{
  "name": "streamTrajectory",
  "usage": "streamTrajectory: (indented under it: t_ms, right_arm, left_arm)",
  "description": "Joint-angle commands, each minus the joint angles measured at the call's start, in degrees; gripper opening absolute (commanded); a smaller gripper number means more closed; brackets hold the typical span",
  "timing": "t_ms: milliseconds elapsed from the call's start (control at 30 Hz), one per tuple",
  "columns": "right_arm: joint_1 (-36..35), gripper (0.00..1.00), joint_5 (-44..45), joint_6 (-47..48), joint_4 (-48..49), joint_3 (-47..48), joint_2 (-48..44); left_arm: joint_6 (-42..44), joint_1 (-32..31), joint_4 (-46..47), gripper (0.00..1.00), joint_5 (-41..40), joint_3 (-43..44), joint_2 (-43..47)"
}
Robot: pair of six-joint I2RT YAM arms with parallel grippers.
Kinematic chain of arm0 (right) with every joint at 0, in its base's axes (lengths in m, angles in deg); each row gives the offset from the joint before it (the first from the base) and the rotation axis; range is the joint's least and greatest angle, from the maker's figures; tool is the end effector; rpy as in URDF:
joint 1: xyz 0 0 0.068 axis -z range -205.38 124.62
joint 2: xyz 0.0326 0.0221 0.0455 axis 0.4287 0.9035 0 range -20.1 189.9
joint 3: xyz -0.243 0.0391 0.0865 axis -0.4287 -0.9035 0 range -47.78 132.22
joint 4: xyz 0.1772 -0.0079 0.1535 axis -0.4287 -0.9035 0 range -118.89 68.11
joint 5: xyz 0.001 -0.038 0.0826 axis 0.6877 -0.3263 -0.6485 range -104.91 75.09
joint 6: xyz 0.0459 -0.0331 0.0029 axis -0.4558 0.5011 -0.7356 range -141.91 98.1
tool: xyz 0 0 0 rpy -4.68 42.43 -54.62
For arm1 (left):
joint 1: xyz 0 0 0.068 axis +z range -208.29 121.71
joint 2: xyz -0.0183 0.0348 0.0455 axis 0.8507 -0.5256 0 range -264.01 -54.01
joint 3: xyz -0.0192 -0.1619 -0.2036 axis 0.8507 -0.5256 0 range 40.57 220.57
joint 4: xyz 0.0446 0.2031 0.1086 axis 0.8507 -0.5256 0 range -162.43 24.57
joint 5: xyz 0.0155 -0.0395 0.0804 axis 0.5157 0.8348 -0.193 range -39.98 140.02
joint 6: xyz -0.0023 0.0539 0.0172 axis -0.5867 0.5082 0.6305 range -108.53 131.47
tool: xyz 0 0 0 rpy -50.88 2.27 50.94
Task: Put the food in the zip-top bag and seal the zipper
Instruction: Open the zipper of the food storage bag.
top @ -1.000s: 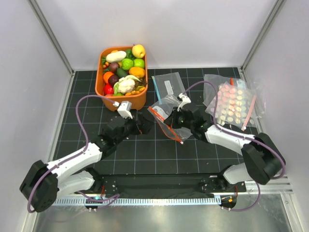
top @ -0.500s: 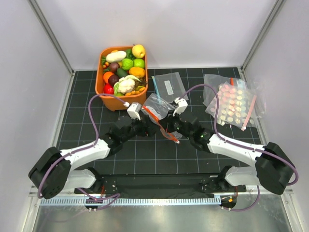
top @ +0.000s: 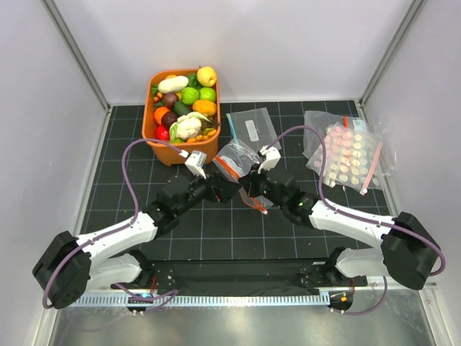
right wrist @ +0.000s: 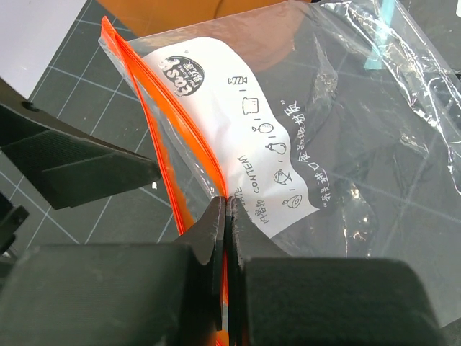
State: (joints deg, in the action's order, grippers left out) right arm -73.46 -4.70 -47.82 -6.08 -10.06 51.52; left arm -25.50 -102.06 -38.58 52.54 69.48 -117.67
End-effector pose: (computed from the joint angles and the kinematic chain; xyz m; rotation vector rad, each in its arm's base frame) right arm 0.1796 0.1894 0.2465 -0.2496 1.9289 0.7089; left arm 0.1666 -0.1622 0.2495 0.1437 1.8265 -1.0640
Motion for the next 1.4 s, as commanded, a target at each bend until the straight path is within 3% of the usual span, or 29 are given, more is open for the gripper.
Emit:
streamTrajectory:
  t_ms: [0, 200, 433, 633, 867, 900, 967, 1067, 1367]
  right_arm:
    - [-0.7, 0.01, 1.4, 1.0, 2.6, 1.4, -1.8]
    - [-1.3, 0.01, 0.9, 1.5, 2.8, 1.4, -2.2]
    - [-1.3, 0.01, 1.6, 1.8, 2.1, 1.4, -2.4]
    - [-1.4, 0.01, 2.0, 2.7, 0.8, 1.7, -3.1]
    - [-1.3, 0.02, 0.9, 3.4, -0.3, 2.2, -3.1]
    - [-1.3, 0.06, 0.7, 4.0, -0.6, 2.3, -3.1]
    - [-1.3, 0.3, 0.1, 4.4, -1.3, 2.7, -2.8]
    - [-1.3, 0.46, -0.7, 4.8, -1.5, 2.9, -2.1]
    - [-1.3, 0.48, -7.3, 5.7, -3.0, 5.7, 2.5]
  left_arm:
    - [0.8, -0.2, -0.6, 0.83, -1.8, 2.0, -2.2]
    - [1.1, -0.2, -5.0, 0.66, -3.6, 5.6, -5.9]
    - [1.0, -0.2, -7.1, 0.25, -5.0, 6.6, -6.6]
    - [1.0, -0.2, -8.3, 0.0, -6.6, 6.3, -5.0]
    - [1.1, -0.2, -10.0, 0.0, -8.1, 7.0, -5.0]
    - [1.2, -0.1, -10.0, 0.0, -7.9, 7.0, -4.9]
    - [1.4, -0.1, -10.0, 0.0, -7.3, 7.0, -4.6]
    - [2.3, -0.2, -10.2, 0.0, -5.9, 7.6, -4.4]
    - [2.8, -0.3, -10.7, 0.0, -5.4, 7.5, -3.1]
